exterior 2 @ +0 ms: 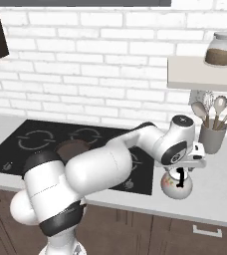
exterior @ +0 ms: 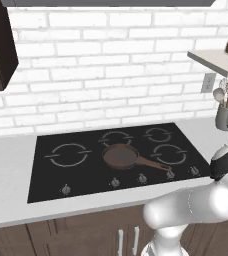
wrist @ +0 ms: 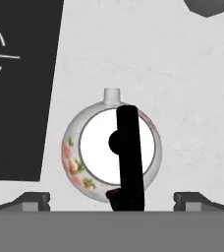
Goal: Pick the kettle from the counter and place it on a stove burner. Then turn the burner on.
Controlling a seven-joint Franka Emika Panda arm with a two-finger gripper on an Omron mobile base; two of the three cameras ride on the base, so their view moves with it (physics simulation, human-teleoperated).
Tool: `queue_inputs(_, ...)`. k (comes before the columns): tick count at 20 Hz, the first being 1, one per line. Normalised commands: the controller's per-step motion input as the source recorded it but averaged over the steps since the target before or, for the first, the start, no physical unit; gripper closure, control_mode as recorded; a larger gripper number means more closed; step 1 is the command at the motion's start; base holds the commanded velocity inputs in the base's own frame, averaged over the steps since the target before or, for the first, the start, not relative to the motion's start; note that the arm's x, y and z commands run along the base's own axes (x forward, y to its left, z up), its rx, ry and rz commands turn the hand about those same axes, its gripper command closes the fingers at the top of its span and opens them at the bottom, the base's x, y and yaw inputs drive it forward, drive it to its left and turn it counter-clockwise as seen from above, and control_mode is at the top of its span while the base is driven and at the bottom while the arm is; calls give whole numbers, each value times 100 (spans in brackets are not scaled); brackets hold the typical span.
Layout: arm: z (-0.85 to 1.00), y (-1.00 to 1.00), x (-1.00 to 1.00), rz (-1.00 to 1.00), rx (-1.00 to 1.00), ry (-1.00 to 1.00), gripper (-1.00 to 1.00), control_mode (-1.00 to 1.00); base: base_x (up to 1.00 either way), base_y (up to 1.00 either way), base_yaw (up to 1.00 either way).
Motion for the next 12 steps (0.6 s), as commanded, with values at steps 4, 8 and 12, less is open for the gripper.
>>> queue_inputs(4, 0, -2, 24, 0, 0, 2, -100, -100, 0, 0, 0)
queue_inputs(8, 0, -8, 13, 0, 0, 0, -100, -100, 0, 0, 0)
queue_inputs(12, -4, -15, 5, 0, 0, 0, -100, -100, 0, 0, 0)
